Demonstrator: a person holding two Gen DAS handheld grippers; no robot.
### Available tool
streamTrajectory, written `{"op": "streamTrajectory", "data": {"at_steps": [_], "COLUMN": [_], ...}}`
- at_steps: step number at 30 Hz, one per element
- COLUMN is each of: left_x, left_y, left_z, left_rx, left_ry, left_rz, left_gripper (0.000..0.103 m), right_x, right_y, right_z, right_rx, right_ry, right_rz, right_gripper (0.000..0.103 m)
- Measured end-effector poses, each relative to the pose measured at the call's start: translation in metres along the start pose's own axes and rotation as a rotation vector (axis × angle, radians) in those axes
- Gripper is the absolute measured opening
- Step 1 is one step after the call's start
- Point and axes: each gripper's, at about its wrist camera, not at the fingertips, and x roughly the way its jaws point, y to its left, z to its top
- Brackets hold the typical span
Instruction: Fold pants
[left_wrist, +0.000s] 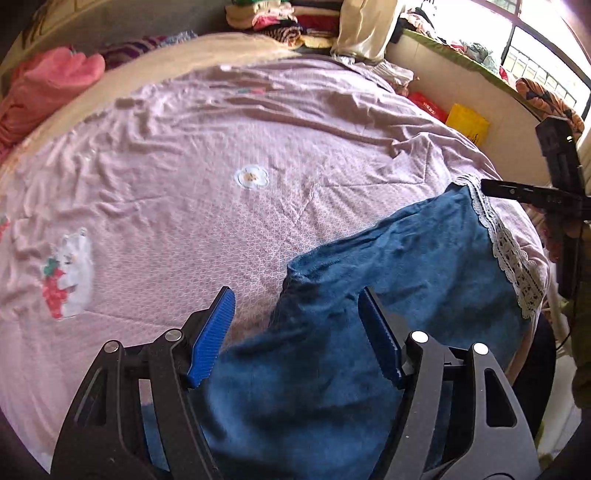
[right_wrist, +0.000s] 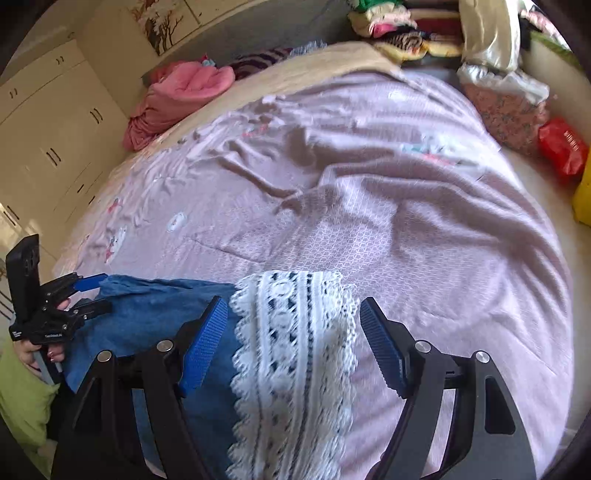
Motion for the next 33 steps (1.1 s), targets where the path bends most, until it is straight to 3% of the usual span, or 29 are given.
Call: {"op": "streamTrajectory", "data": {"at_steps": [3, 5, 6, 8, 10, 15, 19, 23, 27, 30, 33], "left_x": [0.011, 0.022, 0.028, 0.032, 0.031, 0.014, 0.009, 0.018, 0.037, 0.053, 0.056], "left_y": [0.006, 0.008, 0.009, 0.008, 0.01, 0.021, 0.021, 0.023, 0.021, 0.019, 0.022], "left_z": [0.004, 0.007, 0.009, 0.009, 0.011, 0.019, 0.034, 0.048, 0.049, 0.043, 0.039], "left_rx": [-0.035, -0.062, -0.073, -0.077, -0.104, -0.17, -0.178, -0.186, -0.163, -0.145, -0.154], "left_ry": [0.025, 0.06, 0.08, 0.085, 0.077, -0.002, -0.044, -0.042, -0.004, 0.017, 0.016], "left_rz": [-0.049, -0.11, -0.133, -0.148, -0.177, -0.209, -0.171, -0.127, -0.079, -0.032, -0.029], "left_gripper": [0.046, 0.028, 0.026, 0.014, 0.008, 0.005, 0.004, 0.004, 0.004, 0.005, 0.009], "right_x": [0.017, 0.025, 0.027, 0.026, 0.018, -0.017, -0.023, 0.008, 0.049, 0.058, 0.05], "right_y": [-0.011, -0.01, -0.01, -0.009, -0.005, 0.01, 0.021, 0.016, 0.004, 0.001, 0.0], "right_z": [0.004, 0.003, 0.001, -0.002, -0.006, 0.002, 0.032, 0.05, 0.047, 0.043, 0.042], "right_rx": [0.036, 0.029, 0.027, 0.023, 0.006, -0.043, -0.1, -0.122, -0.13, -0.133, -0.118], "right_ry": [0.033, 0.062, 0.068, 0.068, 0.042, -0.084, -0.129, -0.061, 0.04, 0.04, 0.023], "right_rz": [0.043, 0.088, 0.113, 0.156, 0.181, 0.191, 0.156, 0.073, -0.004, -0.022, -0.049], "right_gripper": [0.072, 0.052, 0.048, 0.026, 0.021, 0.02, 0.02, 0.02, 0.022, 0.027, 0.04]}}
